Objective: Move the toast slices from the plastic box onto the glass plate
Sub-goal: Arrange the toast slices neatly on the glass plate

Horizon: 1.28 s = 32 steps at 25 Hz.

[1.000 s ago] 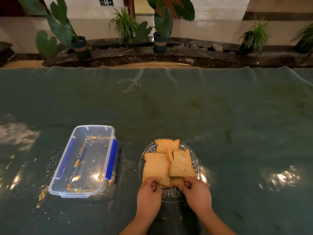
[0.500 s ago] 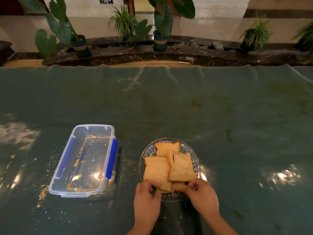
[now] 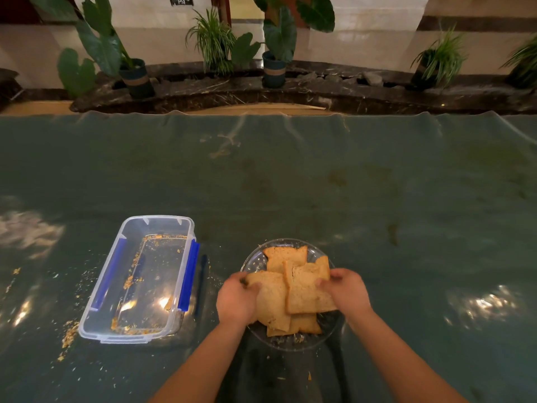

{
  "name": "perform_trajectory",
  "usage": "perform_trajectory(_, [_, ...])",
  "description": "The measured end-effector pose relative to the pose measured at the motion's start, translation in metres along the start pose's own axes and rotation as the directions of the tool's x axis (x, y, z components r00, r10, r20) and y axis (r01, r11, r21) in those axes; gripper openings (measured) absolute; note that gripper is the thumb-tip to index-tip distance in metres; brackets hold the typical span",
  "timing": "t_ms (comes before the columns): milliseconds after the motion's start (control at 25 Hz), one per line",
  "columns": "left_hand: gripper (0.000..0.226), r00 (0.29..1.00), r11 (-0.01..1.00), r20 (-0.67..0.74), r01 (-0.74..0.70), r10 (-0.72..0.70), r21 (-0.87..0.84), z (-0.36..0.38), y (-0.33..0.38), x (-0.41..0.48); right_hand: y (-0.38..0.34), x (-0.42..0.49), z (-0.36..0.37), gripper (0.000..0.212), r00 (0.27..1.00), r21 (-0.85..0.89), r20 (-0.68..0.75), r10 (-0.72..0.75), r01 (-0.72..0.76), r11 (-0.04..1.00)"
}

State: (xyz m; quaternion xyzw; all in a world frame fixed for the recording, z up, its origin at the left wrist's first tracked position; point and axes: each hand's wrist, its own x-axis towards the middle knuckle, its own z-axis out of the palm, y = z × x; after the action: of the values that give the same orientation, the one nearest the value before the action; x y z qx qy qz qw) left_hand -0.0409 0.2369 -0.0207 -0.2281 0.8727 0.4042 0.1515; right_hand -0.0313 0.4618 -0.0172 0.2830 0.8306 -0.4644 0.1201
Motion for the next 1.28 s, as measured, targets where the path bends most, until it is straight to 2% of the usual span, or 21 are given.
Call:
perform_trajectory(80, [0.047,0.995,0.986,-0.073,0.051,-0.063,-0.160,-0.003,-0.007,0.003,0.003,0.002,-0.006,0.012,0.999,0.110,-0.037,-0.033,0.037,0.993])
perform_trajectory(200, [0.045,0.982,0.955,-0.137,0.087,-0.130,-0.283,-0.001,-0.013,0.000,0.008,0.002,-0.009,0.017,0.998,0.122,-0.046,-0.049,0.055,0.991])
perform_trajectory(320, [0.044,0.972,0.936,-0.166,0.102,-0.165,-0.336,0.006,-0.016,-0.002,0.009,0.000,-0.003,0.018,0.998,0.085,-0.037,-0.047,0.050,0.995])
perform_trajectory(440, [0.044,0.963,0.906,-0.182,0.112,-0.201,-0.409,0.009,-0.014,-0.003,0.012,0.000,-0.003,0.017,0.999,0.152,0.013,-0.031,0.029,0.988])
perform_trajectory(560, [0.044,0.968,0.906,-0.172,0.099,-0.184,-0.411,0.014,-0.002,-0.003,0.009,0.000,-0.008,0.012,0.997,0.175,0.071,-0.040,0.027,0.984])
perform_trajectory(800, [0.044,0.963,0.891,-0.157,0.132,-0.220,-0.435,0.013,-0.002,0.000,0.008,0.013,-0.017,0.010,0.986,0.065,0.117,-0.118,0.111,0.992])
perform_trajectory(920, [0.048,0.979,0.912,-0.109,0.114,-0.169,-0.395,0.012,-0.006,-0.003,0.008,0.011,-0.009,0.010,0.986,-0.024,0.100,-0.136,0.139,0.990])
perform_trajectory(960, [0.049,0.986,0.922,-0.092,0.096,-0.140,-0.375,0.011,-0.006,-0.005,0.007,0.010,-0.007,0.017,0.984,-0.076,0.092,-0.150,0.157,0.985])
perform_trajectory(1000, [0.051,0.991,0.937,-0.082,0.071,-0.105,-0.341,0.010,-0.007,-0.008,0.008,0.010,-0.005,0.033,0.983,-0.147,0.072,-0.170,0.179,0.973])
perform_trajectory(1080, [0.053,0.993,0.979,-0.115,-0.008,-0.016,-0.204,0.008,-0.008,-0.011,0.007,0.014,-0.004,0.058,0.974,-0.260,-0.007,-0.228,0.218,0.941])
perform_trajectory(1120, [0.054,0.987,0.993,-0.154,-0.066,0.050,-0.099,0.007,-0.007,-0.012,0.003,0.016,-0.004,0.058,0.958,-0.298,-0.048,-0.281,0.255,0.920])
perform_trajectory(1200, [0.050,0.951,0.971,-0.203,-0.217,0.234,0.102,0.006,0.003,-0.011,-0.011,0.021,0.001,0.044,0.923,-0.350,-0.053,-0.381,0.341,0.873])
perform_trajectory(1280, [0.044,0.911,0.905,-0.131,-0.354,0.391,0.236,0.005,0.018,-0.002,-0.030,0.028,0.008,0.030,0.915,-0.415,0.024,-0.403,0.376,0.829])
